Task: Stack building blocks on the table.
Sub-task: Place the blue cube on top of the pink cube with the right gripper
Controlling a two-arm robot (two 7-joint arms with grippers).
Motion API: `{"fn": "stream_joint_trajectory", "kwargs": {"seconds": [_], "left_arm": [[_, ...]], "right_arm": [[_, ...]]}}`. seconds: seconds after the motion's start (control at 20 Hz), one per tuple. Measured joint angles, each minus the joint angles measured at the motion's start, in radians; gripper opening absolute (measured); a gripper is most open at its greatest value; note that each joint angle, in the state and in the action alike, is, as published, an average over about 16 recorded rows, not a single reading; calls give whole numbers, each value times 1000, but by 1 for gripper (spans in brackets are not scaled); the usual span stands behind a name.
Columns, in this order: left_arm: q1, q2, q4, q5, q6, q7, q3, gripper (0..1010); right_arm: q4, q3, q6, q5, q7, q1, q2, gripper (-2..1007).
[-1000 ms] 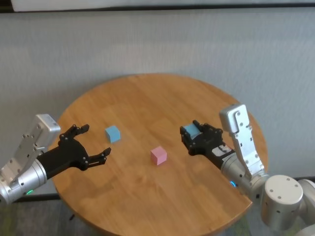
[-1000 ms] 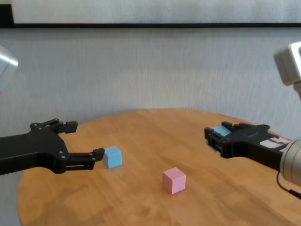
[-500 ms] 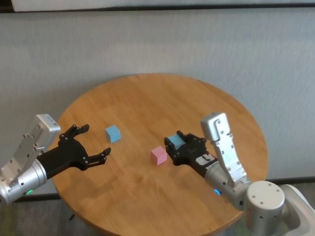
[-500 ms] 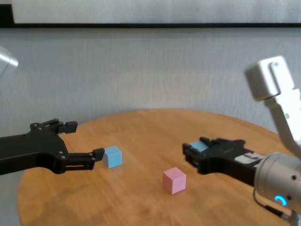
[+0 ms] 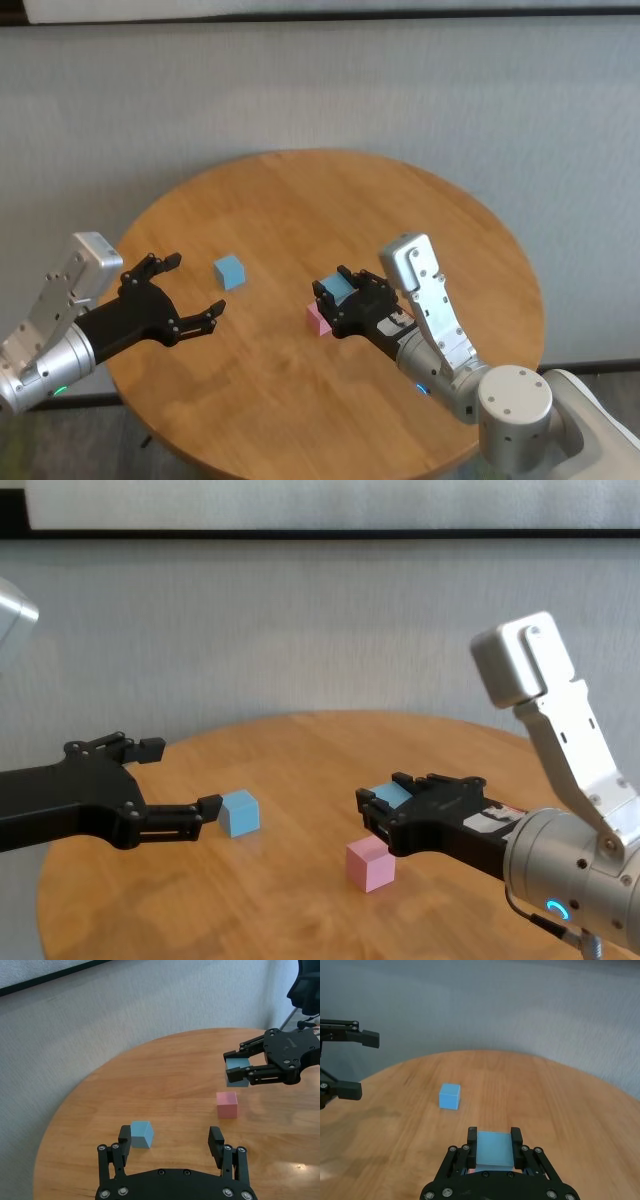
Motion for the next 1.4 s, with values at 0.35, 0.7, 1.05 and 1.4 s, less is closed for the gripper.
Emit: {"fn": "stream_joint_trajectory", "kwargs": {"seconds": [0.35,0.7,1.05,1.4], "left_arm": [[0,0,0,0,0,0,0,1002],[0,0,0,0,0,0,0,1001],[0,0,0,0,0,0,0,1001],[0,0,0,0,0,0,0,1001]], "right_arm": [[41,-17,-36,-36,1,25,-5,366],[69,-19,-43,-56,-6,40,-17,366],[92,-17,-41,-71,-14,49,-29,366],[111,-16,-34,-78,-13,54,-40,366]]}}
